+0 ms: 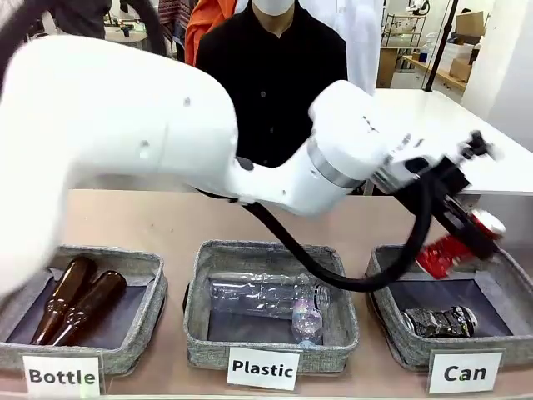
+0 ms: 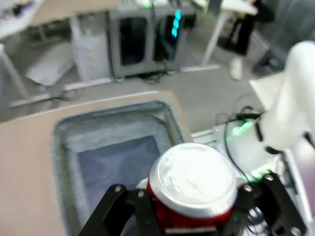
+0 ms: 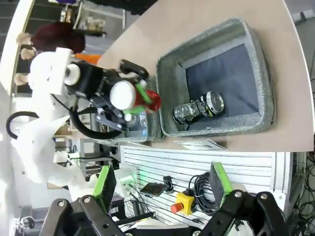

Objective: Sort the can waste into the basket.
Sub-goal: Pick up the can waste from the table and place it in the right Fabric basket.

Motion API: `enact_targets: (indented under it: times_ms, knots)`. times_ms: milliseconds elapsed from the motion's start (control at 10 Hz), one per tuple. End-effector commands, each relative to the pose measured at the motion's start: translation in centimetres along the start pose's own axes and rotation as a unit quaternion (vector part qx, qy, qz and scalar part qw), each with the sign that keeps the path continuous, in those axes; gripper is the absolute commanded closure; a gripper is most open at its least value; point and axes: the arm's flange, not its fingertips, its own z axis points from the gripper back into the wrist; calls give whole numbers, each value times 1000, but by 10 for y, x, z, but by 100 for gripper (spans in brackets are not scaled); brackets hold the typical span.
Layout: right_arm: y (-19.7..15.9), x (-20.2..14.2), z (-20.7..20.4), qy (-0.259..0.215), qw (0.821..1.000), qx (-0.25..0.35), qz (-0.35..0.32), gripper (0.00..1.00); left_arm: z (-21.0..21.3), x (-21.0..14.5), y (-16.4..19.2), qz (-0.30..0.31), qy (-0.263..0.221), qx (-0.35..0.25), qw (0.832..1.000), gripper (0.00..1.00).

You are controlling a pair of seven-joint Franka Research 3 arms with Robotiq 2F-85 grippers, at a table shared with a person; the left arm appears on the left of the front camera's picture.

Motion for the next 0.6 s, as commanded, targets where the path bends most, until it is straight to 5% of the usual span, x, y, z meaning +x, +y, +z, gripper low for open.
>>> enact_targets:
  times_ms: [0,100,500]
  knots:
    - [4,2,-4,8,1000,-1,7,0,-12,17,26,-13,90,-61,994,85]
    - [4,2,-4,8,1000,-1,7,0,0,0,0,0,0,0,1000,85]
    - [4,2,-4,8,1000,-1,7,0,-14,-6,5,-18,33,-13,999,85]
